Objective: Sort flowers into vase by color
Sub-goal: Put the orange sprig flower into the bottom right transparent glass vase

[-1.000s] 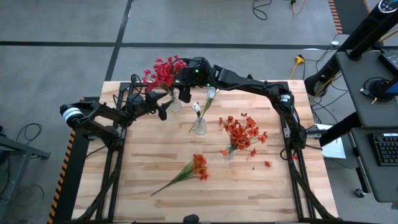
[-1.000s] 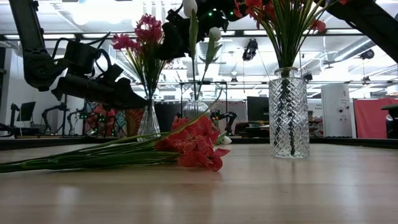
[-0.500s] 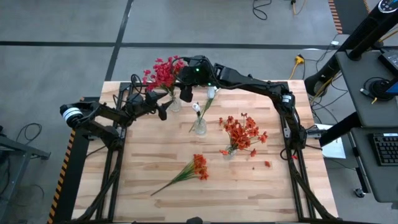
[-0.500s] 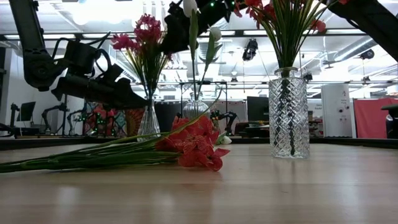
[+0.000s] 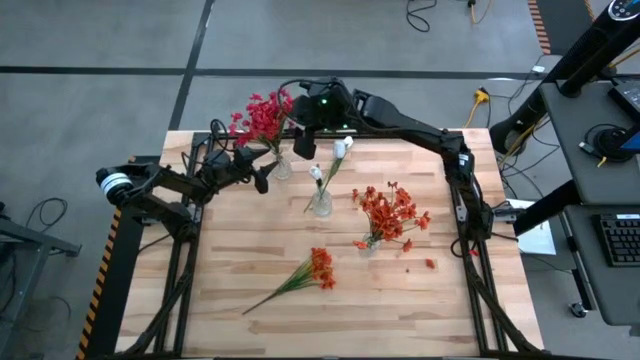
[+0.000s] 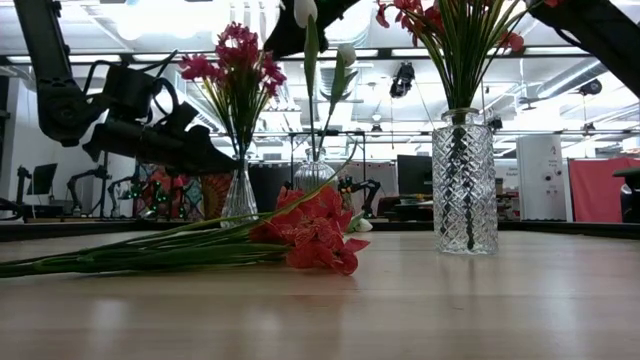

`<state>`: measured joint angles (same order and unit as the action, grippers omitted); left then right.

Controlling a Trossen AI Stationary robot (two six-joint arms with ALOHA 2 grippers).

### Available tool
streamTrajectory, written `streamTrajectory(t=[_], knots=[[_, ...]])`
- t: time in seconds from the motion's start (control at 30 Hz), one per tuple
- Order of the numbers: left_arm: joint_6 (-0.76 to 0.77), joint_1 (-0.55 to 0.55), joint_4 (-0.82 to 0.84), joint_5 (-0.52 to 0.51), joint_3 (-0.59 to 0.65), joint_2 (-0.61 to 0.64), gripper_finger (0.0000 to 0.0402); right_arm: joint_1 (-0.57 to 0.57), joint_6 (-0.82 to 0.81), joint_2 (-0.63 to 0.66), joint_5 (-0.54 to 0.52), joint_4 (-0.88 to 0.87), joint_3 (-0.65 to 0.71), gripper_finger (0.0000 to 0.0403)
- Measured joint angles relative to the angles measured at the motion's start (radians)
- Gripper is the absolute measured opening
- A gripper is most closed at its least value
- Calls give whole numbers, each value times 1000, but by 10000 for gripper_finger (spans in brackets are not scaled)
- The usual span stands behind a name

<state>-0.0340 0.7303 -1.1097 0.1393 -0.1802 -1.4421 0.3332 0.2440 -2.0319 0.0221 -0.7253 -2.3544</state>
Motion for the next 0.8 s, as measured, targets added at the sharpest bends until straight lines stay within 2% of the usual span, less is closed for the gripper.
streamTrajectory(t=[0.23,0.47,0.63,0.8], knots=[[-18,-37,14,2,21,42,240,-17,-6,74,3,-37,3,199],[6,-131,62,-27,91,198,240,-38,7,174,5,-84,3,199],[102,-202,283,-125,133,354,240,-75,-23,246,14,-129,3,199],[224,-354,466,-131,123,493,240,-135,-92,306,14,-220,2,199]])
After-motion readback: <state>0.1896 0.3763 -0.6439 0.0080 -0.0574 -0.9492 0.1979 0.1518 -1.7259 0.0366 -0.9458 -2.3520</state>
